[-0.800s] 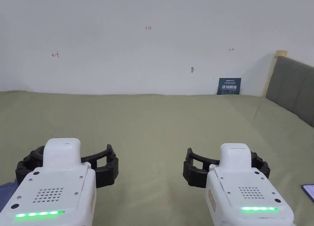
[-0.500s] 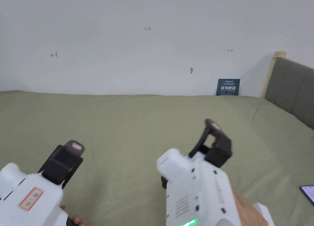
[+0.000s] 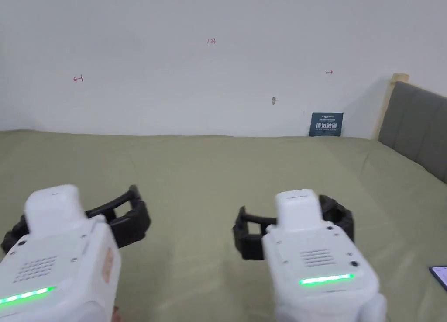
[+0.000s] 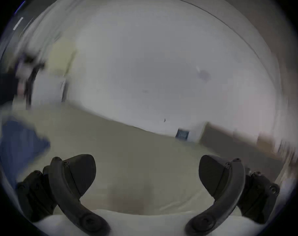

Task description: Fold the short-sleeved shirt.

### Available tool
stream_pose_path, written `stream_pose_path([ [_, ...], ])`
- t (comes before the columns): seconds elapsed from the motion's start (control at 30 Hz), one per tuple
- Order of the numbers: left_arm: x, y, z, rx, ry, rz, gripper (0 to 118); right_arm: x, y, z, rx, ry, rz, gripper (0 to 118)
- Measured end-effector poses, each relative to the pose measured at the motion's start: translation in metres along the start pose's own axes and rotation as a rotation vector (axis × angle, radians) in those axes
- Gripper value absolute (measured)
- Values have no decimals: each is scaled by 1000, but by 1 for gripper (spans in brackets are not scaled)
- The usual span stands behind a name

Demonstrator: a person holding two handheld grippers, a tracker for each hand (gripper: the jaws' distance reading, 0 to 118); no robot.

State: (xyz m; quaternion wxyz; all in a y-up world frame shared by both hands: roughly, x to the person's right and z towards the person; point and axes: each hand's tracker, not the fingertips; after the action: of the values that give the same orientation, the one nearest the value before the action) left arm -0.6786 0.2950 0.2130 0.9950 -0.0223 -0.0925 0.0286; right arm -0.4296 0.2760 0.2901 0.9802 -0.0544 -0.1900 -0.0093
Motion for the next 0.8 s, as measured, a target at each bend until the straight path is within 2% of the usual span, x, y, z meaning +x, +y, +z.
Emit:
stream_pose_path([
  [0.03,7,1,1,3,-20,-100,118,16,-4,0,-38,-30,-158,117],
  [0.07,14,-2,2,-9,-41,-147,118,27,-11,-1,-65,-55,-246,117],
  [0.13,22,-12,3,-42,-76,-192,118,44,-29,-2,-96,-84,-327,117],
  [0.2,20,-23,1,-75,-94,-193,118,51,-37,0,-135,-106,-274,114],
  [0.3,16,-28,0,-90,-82,-156,118,43,-31,10,-17,-153,-136,112],
  [0.4,15,-23,5,-62,11,-169,118,33,-15,13,38,-195,-7,107],
  [0.47,14,-17,5,-80,30,-178,118,30,-9,14,52,-200,43,84],
  [0.5,12,-16,6,-80,16,-178,118,29,-8,11,42,-221,68,64],
  [0.53,9,-17,8,-72,-9,-171,118,27,-9,10,44,-204,70,31],
  [0.57,10,-16,10,-75,-16,-167,118,28,-13,11,51,-181,81,8],
  [0.6,10,-18,12,-71,-30,-168,118,27,-16,11,50,-183,85,2],
  [0.7,14,-23,17,-68,-70,-179,111,25,-21,11,33,-156,98,0],
  [0.73,15,-24,17,-63,-73,-188,94,24,-22,11,28,-134,101,0],
  [0.77,17,-25,18,-57,-78,-199,53,21,-23,13,31,-120,98,0],
  [0.8,18,-26,18,-42,-78,-202,0,19,-22,13,26,-114,101,0],
])
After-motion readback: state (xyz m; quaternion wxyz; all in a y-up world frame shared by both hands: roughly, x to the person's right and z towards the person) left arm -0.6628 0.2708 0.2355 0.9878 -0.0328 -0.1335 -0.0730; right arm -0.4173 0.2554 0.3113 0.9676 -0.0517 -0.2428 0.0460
